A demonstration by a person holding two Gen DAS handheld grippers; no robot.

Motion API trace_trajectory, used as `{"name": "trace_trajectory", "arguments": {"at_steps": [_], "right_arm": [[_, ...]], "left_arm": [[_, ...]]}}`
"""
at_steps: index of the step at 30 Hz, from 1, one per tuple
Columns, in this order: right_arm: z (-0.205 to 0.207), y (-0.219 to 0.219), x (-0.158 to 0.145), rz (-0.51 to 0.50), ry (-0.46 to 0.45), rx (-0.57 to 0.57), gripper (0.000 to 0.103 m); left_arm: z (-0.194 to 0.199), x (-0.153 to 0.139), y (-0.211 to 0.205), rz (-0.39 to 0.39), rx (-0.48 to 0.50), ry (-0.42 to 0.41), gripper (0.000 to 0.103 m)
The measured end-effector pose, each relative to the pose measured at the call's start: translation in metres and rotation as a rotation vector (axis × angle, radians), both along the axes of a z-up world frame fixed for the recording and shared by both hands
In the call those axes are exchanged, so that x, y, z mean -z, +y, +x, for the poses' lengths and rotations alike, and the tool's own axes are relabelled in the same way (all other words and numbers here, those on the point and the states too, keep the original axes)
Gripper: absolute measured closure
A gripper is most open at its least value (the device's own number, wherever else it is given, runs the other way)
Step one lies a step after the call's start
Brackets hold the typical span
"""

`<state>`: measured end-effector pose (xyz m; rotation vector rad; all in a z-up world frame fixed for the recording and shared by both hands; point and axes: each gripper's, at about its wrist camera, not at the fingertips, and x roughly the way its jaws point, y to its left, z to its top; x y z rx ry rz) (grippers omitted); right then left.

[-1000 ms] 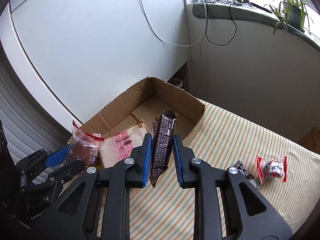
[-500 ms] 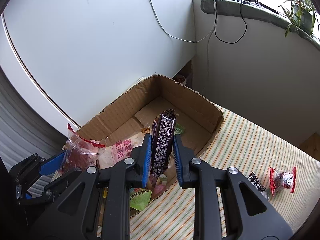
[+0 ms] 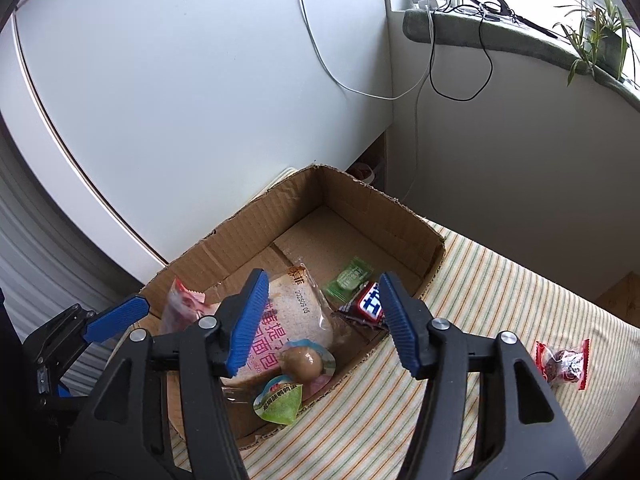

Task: Organize snacks
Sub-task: 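Carry the brown fruit bag and chocolate bar into the box and release both, then move both open grippers over the green mint packet and red-edged chocolate bag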

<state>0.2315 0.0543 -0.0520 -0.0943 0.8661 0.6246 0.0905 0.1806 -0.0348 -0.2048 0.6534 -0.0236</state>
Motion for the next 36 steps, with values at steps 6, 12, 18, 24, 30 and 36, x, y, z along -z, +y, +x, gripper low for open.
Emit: {"name": "trace_trajectory", "arguments": {"at_steps": [6, 12, 18, 24, 30, 36], "right_arm": [[-0.008, -0.028, -0.012, 0.023, -0.016, 0.028, 0.036], [-0.015, -0.084, -0.023, 0.044, -0.034, 0.086, 0.036], [-0.015, -0.157, -0.024, 0.052, -0.048, 0.185, 0.031], [-0.004, -0.222, -0.010, 0.053, -0.019, 0.277, 0.030], [0.014, -0.258, 0.016, 0.038, 0.045, 0.310, 0.030], [0.037, -0.256, 0.037, 0.065, 0.086, 0.266, 0.030]], "left_arm": [[-0.003, -0.004, -0.006, 0.001, 0.004, -0.009, 0.054], [-0.002, -0.009, -0.022, -0.019, 0.030, -0.020, 0.054], [0.001, -0.012, -0.051, -0.041, 0.085, -0.022, 0.054], [0.009, -0.005, -0.090, -0.064, 0.150, 0.009, 0.054], [0.022, 0.008, -0.125, -0.068, 0.204, 0.053, 0.054], [0.038, 0.026, -0.150, -0.088, 0.257, 0.118, 0.054]]}}
